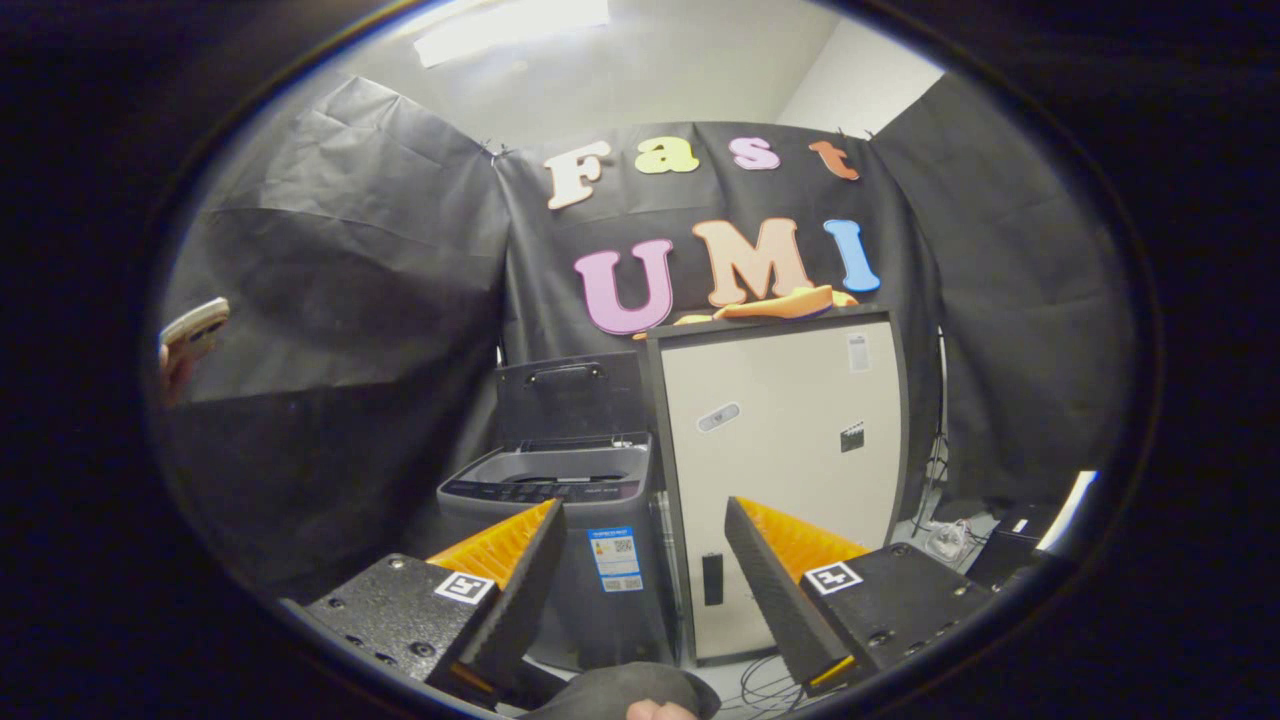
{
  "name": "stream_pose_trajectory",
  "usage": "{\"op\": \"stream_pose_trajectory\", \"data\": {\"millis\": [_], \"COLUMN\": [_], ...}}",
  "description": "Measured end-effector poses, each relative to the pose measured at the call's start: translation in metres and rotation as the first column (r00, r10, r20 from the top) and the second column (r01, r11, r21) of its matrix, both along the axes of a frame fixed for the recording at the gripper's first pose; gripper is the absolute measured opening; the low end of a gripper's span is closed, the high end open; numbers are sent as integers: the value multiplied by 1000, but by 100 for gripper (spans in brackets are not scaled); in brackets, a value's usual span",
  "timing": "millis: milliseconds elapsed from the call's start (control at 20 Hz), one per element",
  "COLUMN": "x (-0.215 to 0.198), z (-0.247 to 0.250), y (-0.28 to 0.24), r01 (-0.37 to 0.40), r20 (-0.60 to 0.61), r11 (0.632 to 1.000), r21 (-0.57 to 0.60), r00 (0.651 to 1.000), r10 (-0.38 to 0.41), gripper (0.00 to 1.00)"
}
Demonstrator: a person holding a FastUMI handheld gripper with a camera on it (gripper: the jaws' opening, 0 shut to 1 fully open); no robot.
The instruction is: Put the clothes into the washing machine and then close the washing machine lid.
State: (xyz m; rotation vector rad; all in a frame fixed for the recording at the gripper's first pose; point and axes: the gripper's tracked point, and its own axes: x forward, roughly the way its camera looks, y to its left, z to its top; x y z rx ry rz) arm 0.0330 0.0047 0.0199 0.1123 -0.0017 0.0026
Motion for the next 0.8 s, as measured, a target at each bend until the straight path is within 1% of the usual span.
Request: {"op": "stream_pose_trajectory", "data": {"millis": [200, 350, 800], "x": [20, 36, 97], "z": [10, 15, 36], "y": [-5, -9, -34], "r01": [10, 16, 52], "r20": [-5, -10, -19], "r11": [1000, 1000, 997], "r21": [-26, -22, -63], "r00": [1000, 1000, 998], "r10": [-11, -16, -53], "gripper": [97, 97, 97]}}
